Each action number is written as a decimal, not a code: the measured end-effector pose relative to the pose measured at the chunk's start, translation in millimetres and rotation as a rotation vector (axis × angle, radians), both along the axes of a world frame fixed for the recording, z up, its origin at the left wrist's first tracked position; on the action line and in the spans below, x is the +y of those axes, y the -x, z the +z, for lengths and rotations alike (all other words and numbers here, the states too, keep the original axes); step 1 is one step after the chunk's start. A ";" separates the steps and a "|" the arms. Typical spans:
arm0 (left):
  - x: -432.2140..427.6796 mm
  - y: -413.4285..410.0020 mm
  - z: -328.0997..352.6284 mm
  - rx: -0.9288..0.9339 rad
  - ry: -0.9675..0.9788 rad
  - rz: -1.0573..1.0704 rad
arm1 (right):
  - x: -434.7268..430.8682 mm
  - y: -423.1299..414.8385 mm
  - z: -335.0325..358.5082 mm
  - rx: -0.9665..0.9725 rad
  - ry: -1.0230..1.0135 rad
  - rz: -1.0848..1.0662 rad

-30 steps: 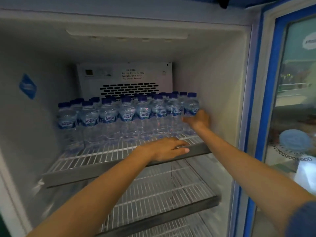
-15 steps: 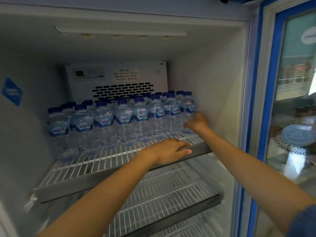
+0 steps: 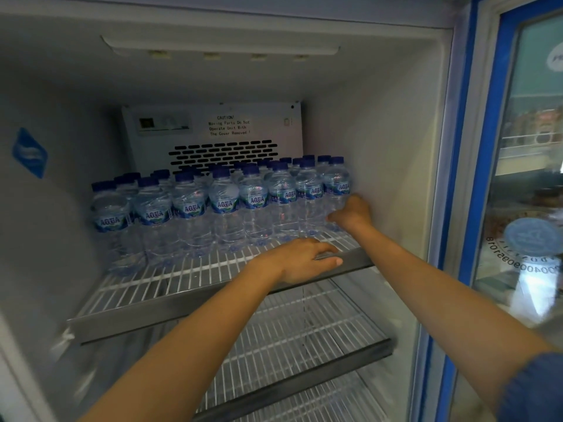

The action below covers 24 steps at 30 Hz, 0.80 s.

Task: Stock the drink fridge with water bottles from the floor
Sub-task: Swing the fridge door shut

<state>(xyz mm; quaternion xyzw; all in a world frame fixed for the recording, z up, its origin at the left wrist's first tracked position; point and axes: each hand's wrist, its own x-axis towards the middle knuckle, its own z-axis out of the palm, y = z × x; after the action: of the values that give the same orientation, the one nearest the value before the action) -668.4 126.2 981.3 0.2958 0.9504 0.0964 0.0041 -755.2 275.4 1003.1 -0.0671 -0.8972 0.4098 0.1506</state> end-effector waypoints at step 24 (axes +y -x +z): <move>66.4 -206.0 -66.3 0.372 -0.222 0.033 | 75.3 -309.2 -104.2 0.161 -0.045 -0.082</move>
<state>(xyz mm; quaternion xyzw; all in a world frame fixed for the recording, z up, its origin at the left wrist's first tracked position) -462.4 192.5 915.0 0.2917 0.9229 0.1444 -0.2058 -446.0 350.7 898.9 -0.0674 -0.8876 0.3873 0.2402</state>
